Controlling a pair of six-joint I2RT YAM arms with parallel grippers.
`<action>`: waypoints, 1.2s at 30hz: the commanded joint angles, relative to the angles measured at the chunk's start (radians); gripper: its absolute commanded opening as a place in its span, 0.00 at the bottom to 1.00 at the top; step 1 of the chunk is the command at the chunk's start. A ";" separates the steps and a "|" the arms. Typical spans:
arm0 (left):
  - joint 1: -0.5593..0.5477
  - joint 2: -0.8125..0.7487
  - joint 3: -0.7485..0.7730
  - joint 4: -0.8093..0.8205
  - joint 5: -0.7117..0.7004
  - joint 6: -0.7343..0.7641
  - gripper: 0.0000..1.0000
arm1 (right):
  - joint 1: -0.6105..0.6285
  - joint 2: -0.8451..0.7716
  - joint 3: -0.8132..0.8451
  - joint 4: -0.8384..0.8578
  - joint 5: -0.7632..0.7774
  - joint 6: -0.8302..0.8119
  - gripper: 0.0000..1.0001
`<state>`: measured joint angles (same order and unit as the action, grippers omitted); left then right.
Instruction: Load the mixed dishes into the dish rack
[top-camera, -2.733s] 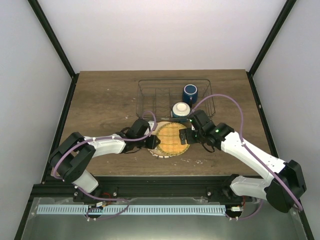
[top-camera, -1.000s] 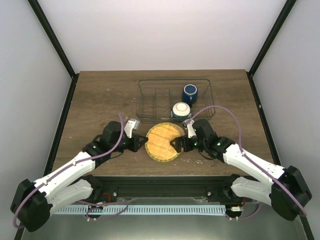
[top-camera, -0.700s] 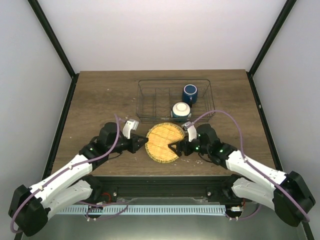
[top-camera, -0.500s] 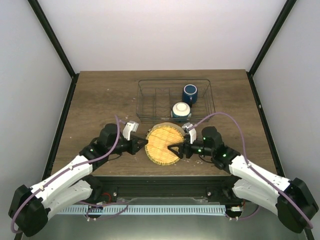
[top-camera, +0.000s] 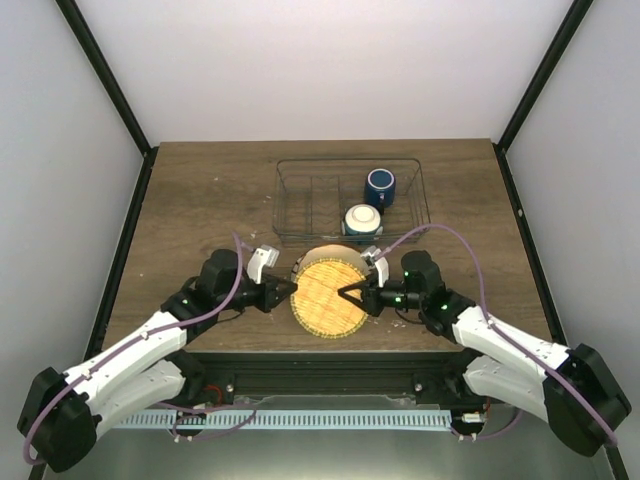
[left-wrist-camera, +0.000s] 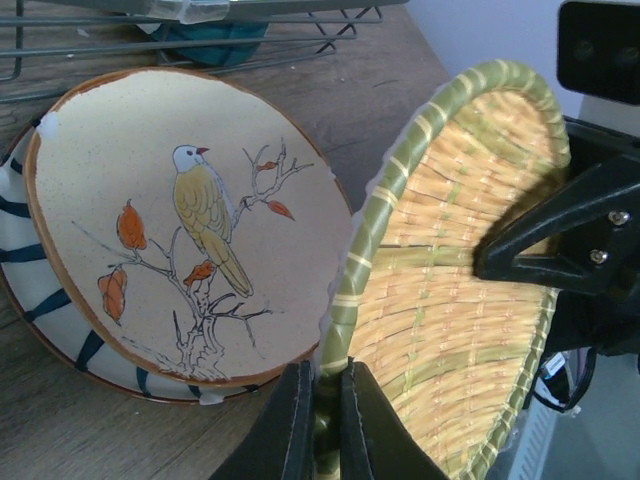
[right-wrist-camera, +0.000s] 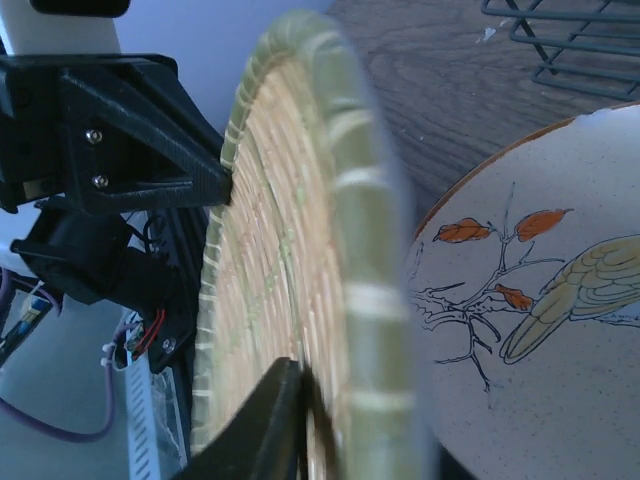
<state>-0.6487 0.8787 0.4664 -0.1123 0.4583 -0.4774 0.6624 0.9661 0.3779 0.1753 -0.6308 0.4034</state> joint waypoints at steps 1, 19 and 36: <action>0.003 -0.006 0.007 0.076 -0.028 -0.022 0.00 | 0.023 0.007 0.060 0.022 -0.100 -0.042 0.10; 0.010 -0.049 0.081 -0.184 -0.204 0.039 1.00 | 0.024 0.100 0.524 -0.409 0.391 -0.361 0.01; 0.036 -0.146 0.077 -0.256 -0.216 0.059 1.00 | -0.214 0.488 0.879 -0.045 0.385 -1.070 0.01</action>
<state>-0.6193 0.7353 0.5236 -0.3565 0.2394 -0.4297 0.5041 1.3537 1.1477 0.0013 -0.1757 -0.4828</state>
